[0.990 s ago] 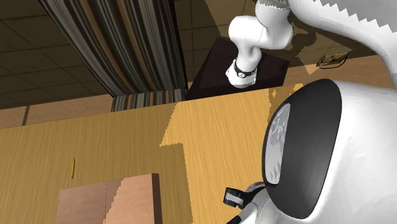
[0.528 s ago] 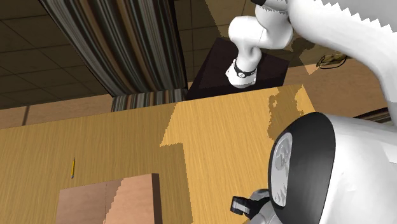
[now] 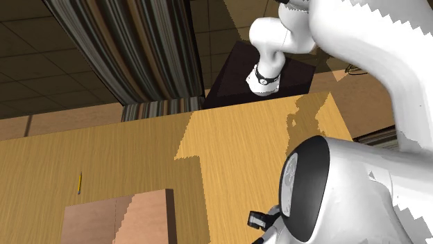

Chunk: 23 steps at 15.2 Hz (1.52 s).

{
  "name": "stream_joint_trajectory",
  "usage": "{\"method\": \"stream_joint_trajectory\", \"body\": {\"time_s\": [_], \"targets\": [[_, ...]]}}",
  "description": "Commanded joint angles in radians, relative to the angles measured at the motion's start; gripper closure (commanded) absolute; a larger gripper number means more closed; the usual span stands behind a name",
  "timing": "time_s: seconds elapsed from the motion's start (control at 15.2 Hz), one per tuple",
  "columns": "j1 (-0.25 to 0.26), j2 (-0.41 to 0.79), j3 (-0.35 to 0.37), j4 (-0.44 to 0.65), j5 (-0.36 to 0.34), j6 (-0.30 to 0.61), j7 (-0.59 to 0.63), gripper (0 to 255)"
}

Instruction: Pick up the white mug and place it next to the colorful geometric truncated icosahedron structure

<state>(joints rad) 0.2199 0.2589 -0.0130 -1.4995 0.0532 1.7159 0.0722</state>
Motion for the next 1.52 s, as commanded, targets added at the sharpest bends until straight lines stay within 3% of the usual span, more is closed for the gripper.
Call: {"method": "stream_joint_trajectory", "body": {"time_s": [0.0, 1.45], "targets": [[-0.001, -0.001, 0.0, -0.027, 0.0, 0.026, -0.003, 255], [0.001, 0.053, 0.001, -0.249, 0.006, 0.302, -0.016, 255]]}}
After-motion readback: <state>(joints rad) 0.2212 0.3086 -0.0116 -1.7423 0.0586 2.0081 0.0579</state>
